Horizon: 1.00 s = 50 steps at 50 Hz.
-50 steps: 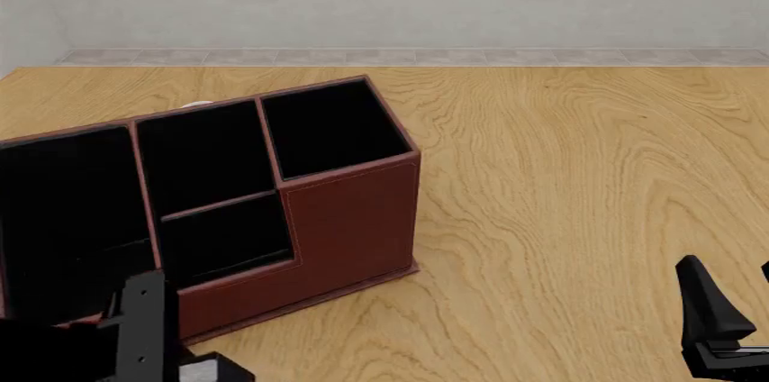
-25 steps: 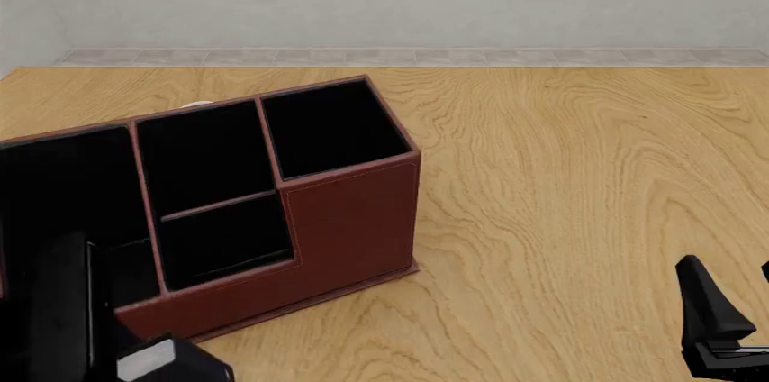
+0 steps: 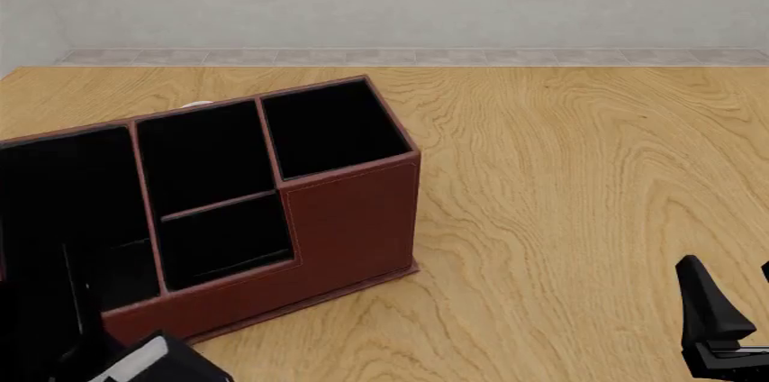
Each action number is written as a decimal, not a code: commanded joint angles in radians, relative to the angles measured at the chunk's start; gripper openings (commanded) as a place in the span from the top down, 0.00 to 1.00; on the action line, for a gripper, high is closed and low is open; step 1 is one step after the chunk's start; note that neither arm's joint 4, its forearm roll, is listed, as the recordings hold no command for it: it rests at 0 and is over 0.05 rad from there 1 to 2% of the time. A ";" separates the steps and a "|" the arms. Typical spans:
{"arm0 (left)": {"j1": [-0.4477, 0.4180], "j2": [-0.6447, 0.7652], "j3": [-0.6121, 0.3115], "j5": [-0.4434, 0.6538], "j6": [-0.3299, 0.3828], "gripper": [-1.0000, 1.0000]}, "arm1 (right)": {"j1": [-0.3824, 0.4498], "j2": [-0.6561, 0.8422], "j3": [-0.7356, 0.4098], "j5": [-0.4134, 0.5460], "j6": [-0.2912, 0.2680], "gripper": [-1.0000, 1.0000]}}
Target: Pick up the book and place it in the left compartment of the caddy.
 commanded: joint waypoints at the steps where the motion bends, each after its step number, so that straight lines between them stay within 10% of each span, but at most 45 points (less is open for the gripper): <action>1: 0.001 -0.036 0.007 0.000 -0.072 1.00 | 0.000 -0.001 0.001 0.000 0.000 0.00; 50: 0.433 -0.218 -0.024 0.000 -0.061 1.00 | 0.000 -0.001 0.001 0.000 0.000 0.00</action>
